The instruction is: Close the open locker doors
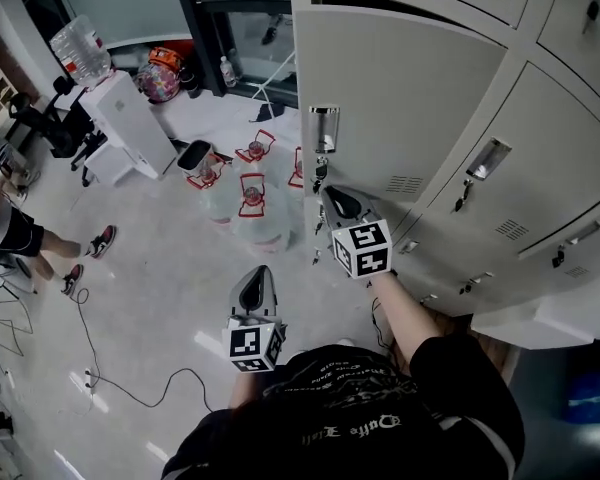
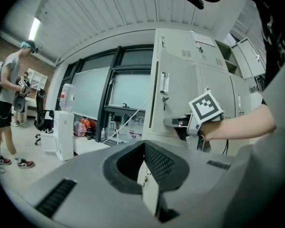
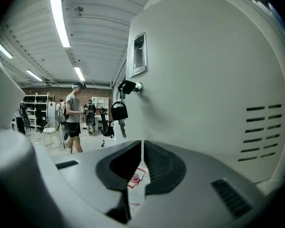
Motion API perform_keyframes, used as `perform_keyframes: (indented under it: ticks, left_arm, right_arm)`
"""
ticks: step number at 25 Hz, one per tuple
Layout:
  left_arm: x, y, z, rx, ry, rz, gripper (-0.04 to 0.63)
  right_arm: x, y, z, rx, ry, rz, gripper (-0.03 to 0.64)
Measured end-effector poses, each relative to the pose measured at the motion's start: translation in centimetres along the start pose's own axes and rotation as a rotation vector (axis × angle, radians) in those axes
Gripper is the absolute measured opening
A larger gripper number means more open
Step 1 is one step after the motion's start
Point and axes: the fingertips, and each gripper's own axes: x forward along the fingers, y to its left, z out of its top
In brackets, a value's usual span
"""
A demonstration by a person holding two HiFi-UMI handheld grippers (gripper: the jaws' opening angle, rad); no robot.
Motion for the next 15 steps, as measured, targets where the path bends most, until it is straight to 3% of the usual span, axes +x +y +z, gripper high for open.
perform_keyframes:
  ticks: [15]
  left_arm:
    - [0.7,0.5,-0.1,-0.007,0.005,0.029,0.008]
  right_arm:
    - [0.9,-5.9,0.5,0.032,0.005,-0.106,0.02]
